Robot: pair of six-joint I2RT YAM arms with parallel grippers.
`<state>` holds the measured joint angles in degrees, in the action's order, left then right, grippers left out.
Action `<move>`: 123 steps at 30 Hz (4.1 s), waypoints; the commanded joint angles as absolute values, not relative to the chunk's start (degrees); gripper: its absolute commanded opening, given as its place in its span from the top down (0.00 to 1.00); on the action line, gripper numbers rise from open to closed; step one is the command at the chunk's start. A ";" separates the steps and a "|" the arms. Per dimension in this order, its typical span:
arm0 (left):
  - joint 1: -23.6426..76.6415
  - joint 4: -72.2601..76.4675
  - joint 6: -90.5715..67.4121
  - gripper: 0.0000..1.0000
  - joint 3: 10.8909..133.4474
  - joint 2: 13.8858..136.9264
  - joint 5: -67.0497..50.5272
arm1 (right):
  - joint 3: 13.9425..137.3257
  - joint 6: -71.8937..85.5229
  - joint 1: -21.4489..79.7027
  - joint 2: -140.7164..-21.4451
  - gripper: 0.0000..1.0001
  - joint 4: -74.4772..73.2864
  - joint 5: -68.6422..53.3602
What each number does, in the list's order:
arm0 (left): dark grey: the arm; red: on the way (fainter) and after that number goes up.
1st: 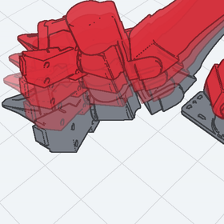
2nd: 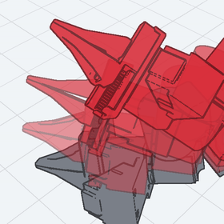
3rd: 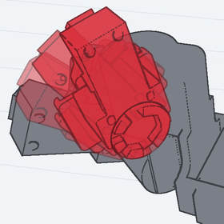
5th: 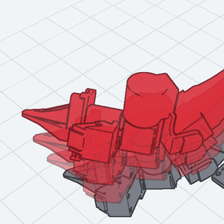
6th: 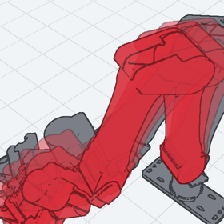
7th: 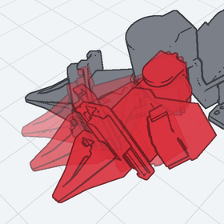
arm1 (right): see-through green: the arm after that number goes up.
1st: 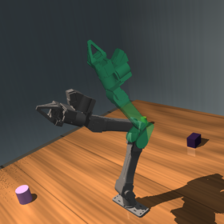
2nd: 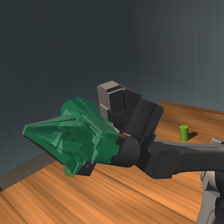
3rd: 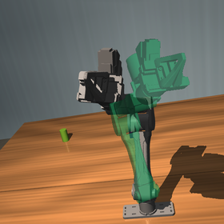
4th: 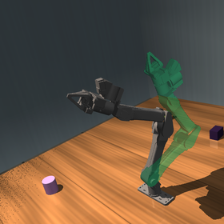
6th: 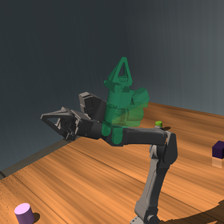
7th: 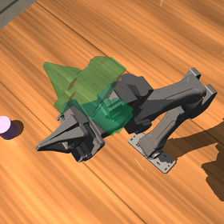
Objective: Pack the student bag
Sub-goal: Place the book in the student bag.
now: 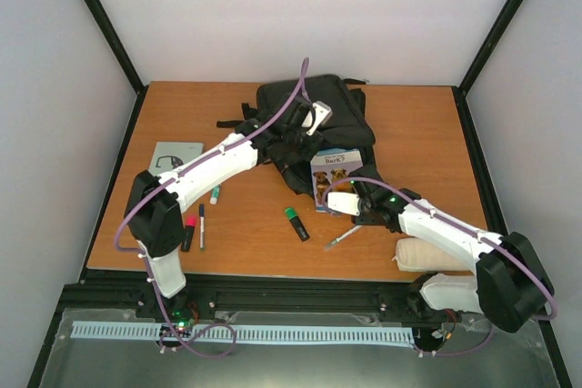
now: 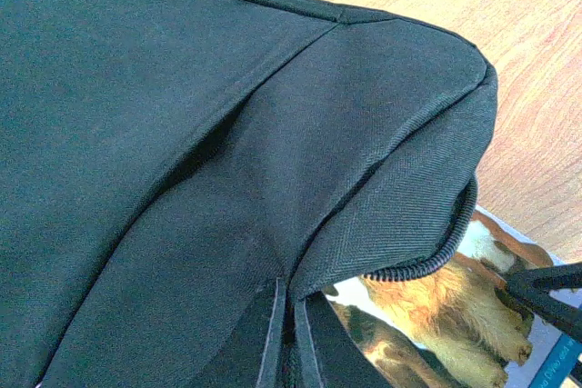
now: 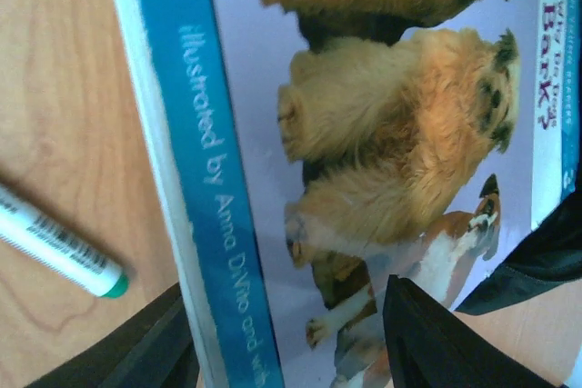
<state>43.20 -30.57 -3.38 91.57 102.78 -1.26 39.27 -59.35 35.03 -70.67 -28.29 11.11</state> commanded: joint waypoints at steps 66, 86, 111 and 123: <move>38.50 -39.40 8.83 0.99 104.94 106.51 -23.03 | 37.98 -99.28 37.79 -74.41 0.97 6.73 12.35; 38.52 -41.31 14.02 0.99 102.02 106.35 -30.19 | 38.11 -100.21 28.48 -91.96 0.97 23.57 1.58; 38.41 -39.77 10.96 0.99 101.60 108.86 -21.24 | 36.14 -77.83 26.50 -72.44 0.41 -13.89 -7.10; 38.41 -33.00 0.59 0.95 87.66 106.44 -18.86 | 50.59 -59.61 16.41 -64.14 0.44 -42.22 -27.97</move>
<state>38.63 -38.44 6.04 91.15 108.36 -21.19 43.22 -68.84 20.78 -64.31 -32.27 -17.12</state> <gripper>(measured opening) 0.032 0.565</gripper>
